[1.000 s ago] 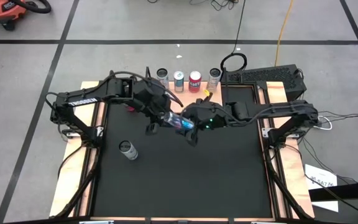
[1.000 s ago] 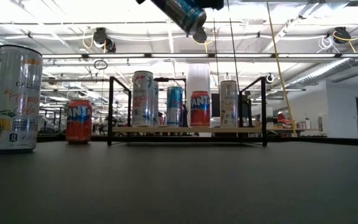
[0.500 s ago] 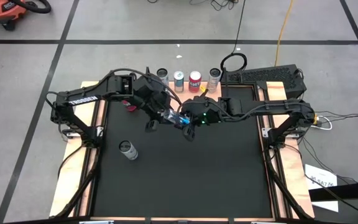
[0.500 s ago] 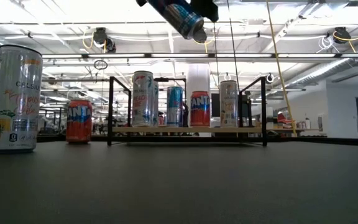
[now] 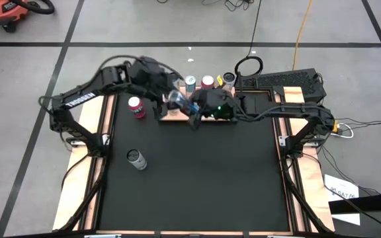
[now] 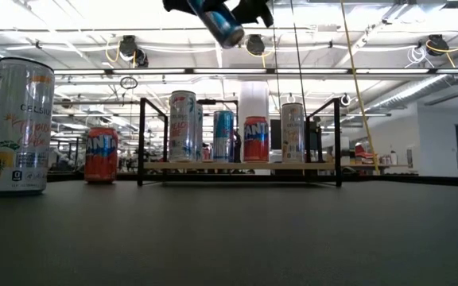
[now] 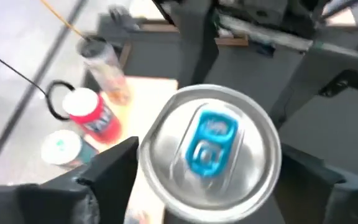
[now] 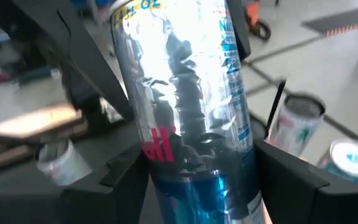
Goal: Place canned beverage on shelf
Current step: Put the blue soda can on the shelf aligned with the other blue soda can
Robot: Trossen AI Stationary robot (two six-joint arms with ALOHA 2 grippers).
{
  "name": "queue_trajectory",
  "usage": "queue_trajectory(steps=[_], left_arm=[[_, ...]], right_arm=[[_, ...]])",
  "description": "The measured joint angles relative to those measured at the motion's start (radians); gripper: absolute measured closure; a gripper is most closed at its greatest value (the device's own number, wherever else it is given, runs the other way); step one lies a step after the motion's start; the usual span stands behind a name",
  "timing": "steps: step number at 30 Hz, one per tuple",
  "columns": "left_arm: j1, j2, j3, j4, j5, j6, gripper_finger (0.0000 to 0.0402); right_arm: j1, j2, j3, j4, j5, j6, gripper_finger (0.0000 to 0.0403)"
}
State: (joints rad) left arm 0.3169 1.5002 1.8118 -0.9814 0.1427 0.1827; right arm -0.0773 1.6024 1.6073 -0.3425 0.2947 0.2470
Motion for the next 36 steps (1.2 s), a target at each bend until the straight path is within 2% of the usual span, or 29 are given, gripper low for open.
queue_trajectory(steps=[5,8,12,18,23,28,32,36], left_arm=[[0.072,-0.033,0.0,0.033,0.077,-0.001,0.005],[0.099,-0.037,0.0,0.085,0.163,-0.018,0.0043],[0.105,-0.046,0.0,0.174,0.243,-0.02,0.0044],[0.119,-0.051,0.0,0.244,0.263,-0.017,0.0065],[0.153,-0.062,-0.001,0.326,0.294,-0.02,0.0083],[0.188,-0.064,-0.007,0.36,0.377,-0.048,0.0095],[0.201,-0.065,-0.045,0.457,0.415,-0.123,0.0107],[0.219,-0.069,-0.058,0.486,0.454,-0.151,0.0128]], right_arm=[[-0.041,-0.001,0.001,0.12,-0.063,-0.034,0.0163],[-0.059,-0.001,0.001,0.167,-0.112,-0.052,0.0163],[-0.065,0.0,0.002,0.236,-0.117,-0.078,0.0163],[-0.056,0.0,0.002,0.371,-0.109,-0.129,0.0163],[-0.068,-0.001,0.003,0.393,-0.111,-0.108,0.0163],[-0.068,0.0,0.003,0.42,-0.109,-0.122,0.0163],[-0.08,0.0,0.003,0.429,-0.115,-0.121,0.0163],[-0.082,0.0,-0.001,0.425,-0.113,-0.121,0.0163]])
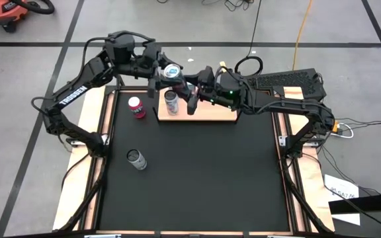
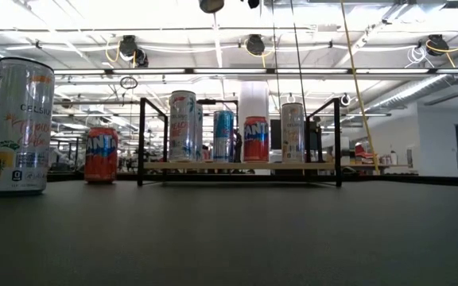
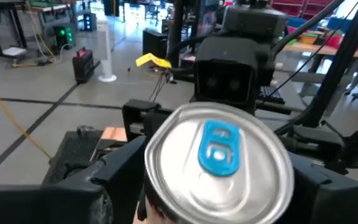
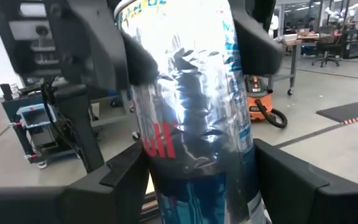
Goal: Place canned beverage on shelf
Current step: Put the blue soda can on the shelf aligned with the other blue soda can
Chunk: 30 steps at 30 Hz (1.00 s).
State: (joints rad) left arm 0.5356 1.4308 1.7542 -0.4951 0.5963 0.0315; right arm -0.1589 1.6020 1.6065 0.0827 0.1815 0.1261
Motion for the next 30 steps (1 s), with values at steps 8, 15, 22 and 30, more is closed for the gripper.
queue_trajectory(steps=[8,15,22,30], left_arm=[[0.021,0.011,-0.001,-0.034,0.006,0.002,0.018],[0.022,0.021,0.001,-0.048,-0.007,0.009,0.0185],[0.033,0.028,0.0,-0.171,-0.15,0.091,0.0187],[0.03,0.109,0.0,-0.191,-0.186,0.141,0.0187]], right_arm=[[-0.013,0.0,-0.009,-0.067,-0.007,0.071,0.0142],[-0.021,-0.004,-0.012,-0.06,-0.002,0.046,0.0139],[-0.034,-0.033,-0.011,-0.31,0.153,0.187,0.0125],[-0.041,-0.081,-0.011,-0.613,0.156,0.388,0.0102]])
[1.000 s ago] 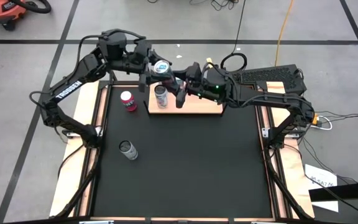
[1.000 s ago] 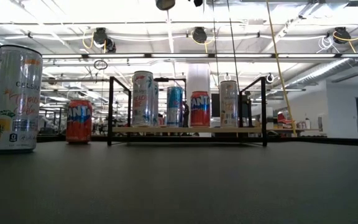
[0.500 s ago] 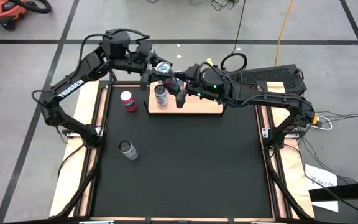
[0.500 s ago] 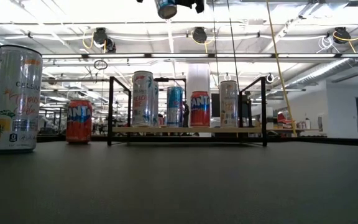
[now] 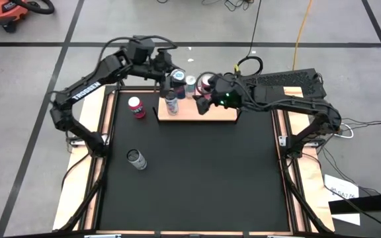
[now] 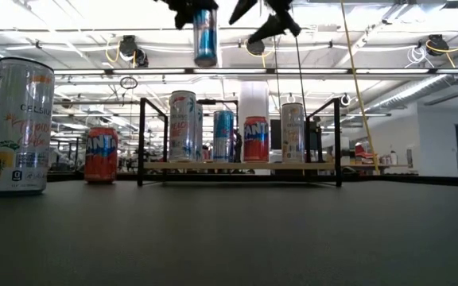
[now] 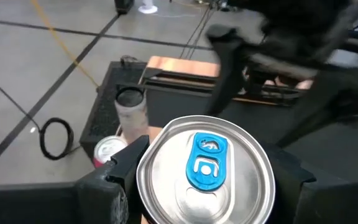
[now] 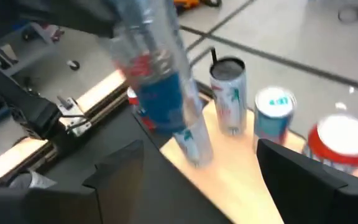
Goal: Place canned beverage on shelf
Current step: Put the blue soda can on the shelf aligned with the other blue soda can
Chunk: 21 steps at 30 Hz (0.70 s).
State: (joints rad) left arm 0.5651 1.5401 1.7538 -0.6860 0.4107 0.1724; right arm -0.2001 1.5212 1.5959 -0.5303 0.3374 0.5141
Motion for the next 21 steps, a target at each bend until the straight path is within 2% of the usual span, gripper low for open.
queue_trajectory(steps=[7,13,17,21], left_arm=[[-0.014,0.136,-0.001,0.068,0.0,0.018,0.0188],[-0.022,0.207,-0.002,0.159,0.002,0.021,0.0188],[-0.026,0.21,-0.089,0.3,0.004,-0.001,0.0188],[-0.022,0.208,-0.192,0.373,-0.001,-0.027,0.0188]], right_arm=[[0.002,-0.05,0.0,-0.185,0.037,0.094,0.0107],[0.016,-0.117,0.0,-0.321,0.161,0.146,0.0109],[0.033,-0.173,0.0,-0.419,0.258,0.185,0.011],[0.043,-0.216,0.0,-0.472,0.298,0.207,0.011]])
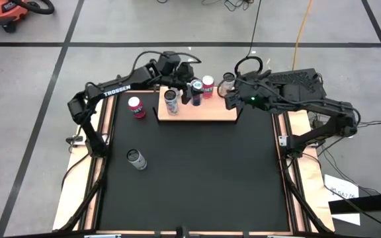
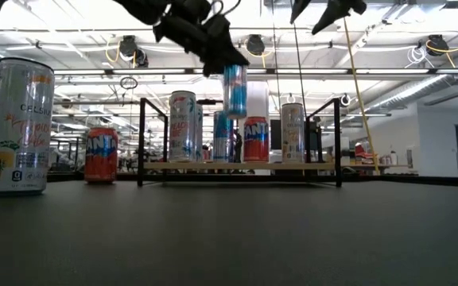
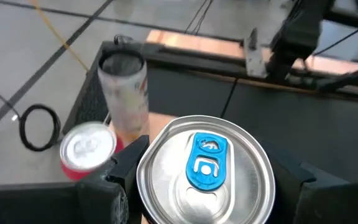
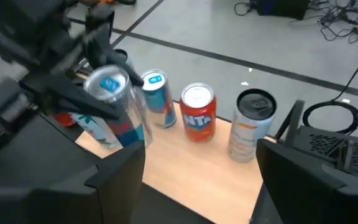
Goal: Place canned beverage on shelf
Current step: Put the blue soda can on the shelf aligned with the other blue soda can
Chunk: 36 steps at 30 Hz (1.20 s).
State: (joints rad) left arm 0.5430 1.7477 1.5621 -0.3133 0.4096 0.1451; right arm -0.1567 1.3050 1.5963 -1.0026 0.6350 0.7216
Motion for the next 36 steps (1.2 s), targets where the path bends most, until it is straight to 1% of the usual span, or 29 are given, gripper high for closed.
queue_trajectory(steps=[8,12,15,17,24,36], left_arm=[[0.0,-0.006,-0.166,0.193,-0.016,-0.005,0.0181],[0.0,-0.006,-0.223,0.232,-0.044,-0.003,0.0177],[0.0,-0.006,-0.26,0.228,-0.067,0.022,0.0176],[0.0,-0.005,-0.274,0.226,-0.076,0.036,0.0176],[0.0,-0.005,-0.331,0.295,-0.094,0.045,0.0174],[-0.004,0.002,-0.335,0.298,-0.106,0.049,0.0173]], right_arm=[[0.001,-0.016,0.0,-0.005,0.02,-0.023,0.011],[0.001,-0.017,0.0,-0.006,0.02,-0.029,0.011],[0.001,-0.016,0.0,-0.014,0.02,-0.03,0.011],[0.001,-0.016,0.0,-0.014,0.02,-0.033,0.011],[0.001,-0.016,0.0,-0.013,0.02,-0.034,0.011],[0.001,-0.016,0.0,-0.012,0.019,-0.034,0.011]])
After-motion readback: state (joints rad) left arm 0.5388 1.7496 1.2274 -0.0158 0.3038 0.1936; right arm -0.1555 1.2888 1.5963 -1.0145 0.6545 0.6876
